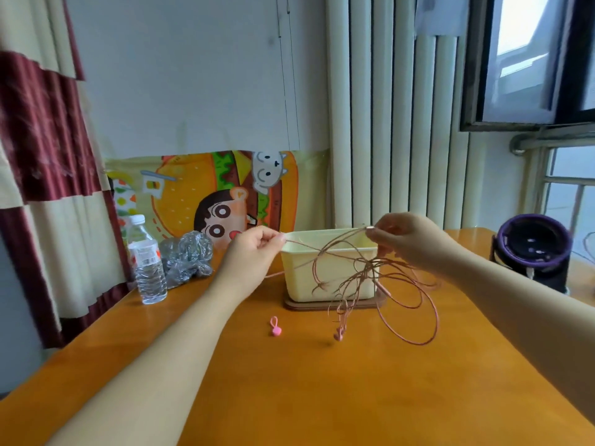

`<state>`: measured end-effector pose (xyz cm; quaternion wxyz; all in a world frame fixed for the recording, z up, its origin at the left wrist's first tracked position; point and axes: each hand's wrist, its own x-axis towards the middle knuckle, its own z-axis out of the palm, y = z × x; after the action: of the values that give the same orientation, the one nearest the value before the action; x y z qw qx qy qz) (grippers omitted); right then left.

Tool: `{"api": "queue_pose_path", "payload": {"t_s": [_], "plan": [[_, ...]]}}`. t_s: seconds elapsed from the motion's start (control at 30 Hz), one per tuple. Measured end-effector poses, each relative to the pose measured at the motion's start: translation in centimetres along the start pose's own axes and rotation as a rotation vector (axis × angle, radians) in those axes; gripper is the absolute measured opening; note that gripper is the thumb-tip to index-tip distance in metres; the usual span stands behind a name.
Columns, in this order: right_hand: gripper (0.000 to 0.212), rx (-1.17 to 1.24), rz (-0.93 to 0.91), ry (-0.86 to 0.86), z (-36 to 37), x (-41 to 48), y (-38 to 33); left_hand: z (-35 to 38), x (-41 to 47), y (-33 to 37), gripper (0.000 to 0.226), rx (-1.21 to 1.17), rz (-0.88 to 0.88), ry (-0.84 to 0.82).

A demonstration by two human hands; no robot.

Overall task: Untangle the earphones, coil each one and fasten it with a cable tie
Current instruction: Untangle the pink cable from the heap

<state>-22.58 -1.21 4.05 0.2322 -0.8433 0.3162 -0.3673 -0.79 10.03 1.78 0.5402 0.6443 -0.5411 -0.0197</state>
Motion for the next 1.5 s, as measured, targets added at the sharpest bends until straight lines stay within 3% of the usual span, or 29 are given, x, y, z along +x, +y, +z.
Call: {"api": "queue_pose_path", "payload": {"t_s": [0.2, 0.33, 0.47, 0.53, 0.6, 0.7, 0.8, 0.93, 1.03, 1.1, 1.17, 1.3, 1.37, 1.5], "plan": [[0.032, -0.011, 0.080, 0.118, -0.6, 0.1, 1.4, -1.7, -0.7, -3.0, 0.020, 0.111, -0.095, 0.069], [0.041, -0.059, 0.232, 0.060, -0.9, -0.6, 2.6, -2.9, -1.1, -5.2, 0.023, 0.205, -0.189, 0.063], [0.045, 0.424, 0.467, 0.078, -1.4, -0.4, 3.5, -3.9, -1.2, -7.2, 0.025, 0.228, -0.315, 0.090], [0.048, 0.527, 0.496, 0.147, -2.1, -0.3, 3.4, -4.2, -1.3, -7.8, 0.027, 0.135, -0.412, 0.144], [0.051, 0.333, 0.423, 0.190, -2.4, -0.5, 3.1, -4.5, -1.4, -8.2, 0.029, 0.046, -0.507, 0.180], [0.044, 0.011, 0.263, 0.198, -2.0, -0.8, 2.4, -4.6, -1.8, -8.6, 0.030, 0.095, -0.549, 0.152], [0.035, 0.053, 0.207, 0.145, -1.0, -0.5, 1.6, -4.4, -2.2, -8.7, 0.029, 0.219, -0.503, 0.033], [0.031, 0.462, 0.259, -0.030, 0.0, -0.1, 0.4, -3.2, -2.4, -7.9, 0.019, 0.343, -0.447, -0.129], [0.030, 0.669, 0.299, -0.067, 0.5, 0.2, -1.1, -1.3, -2.4, -6.4, 0.021, 0.405, -0.289, -0.186], [0.029, 0.662, 0.302, -0.078, 0.9, 0.5, -2.0, 0.5, -2.7, -4.7, 0.026, 0.407, -0.142, -0.290], [0.028, 0.598, 0.290, -0.072, 1.4, 0.8, -2.7, 2.8, -3.4, -3.2, 0.034, 0.408, -0.024, -0.497], [0.026, 0.592, 0.281, -0.019, 1.4, 0.7, -3.5, 7.0, -5.3, -3.0, 0.048, 0.642, 0.001, -0.806], [0.026, 0.653, 0.301, 0.032, 1.0, 0.4, -3.2, 8.1, -6.1, -3.4, 0.043, 0.740, -0.017, -0.850], [0.030, 0.649, 0.311, 0.018, 0.5, -0.4, -1.4, 8.4, -7.2, -3.3, 0.026, 0.677, 0.030, -0.787]]}}
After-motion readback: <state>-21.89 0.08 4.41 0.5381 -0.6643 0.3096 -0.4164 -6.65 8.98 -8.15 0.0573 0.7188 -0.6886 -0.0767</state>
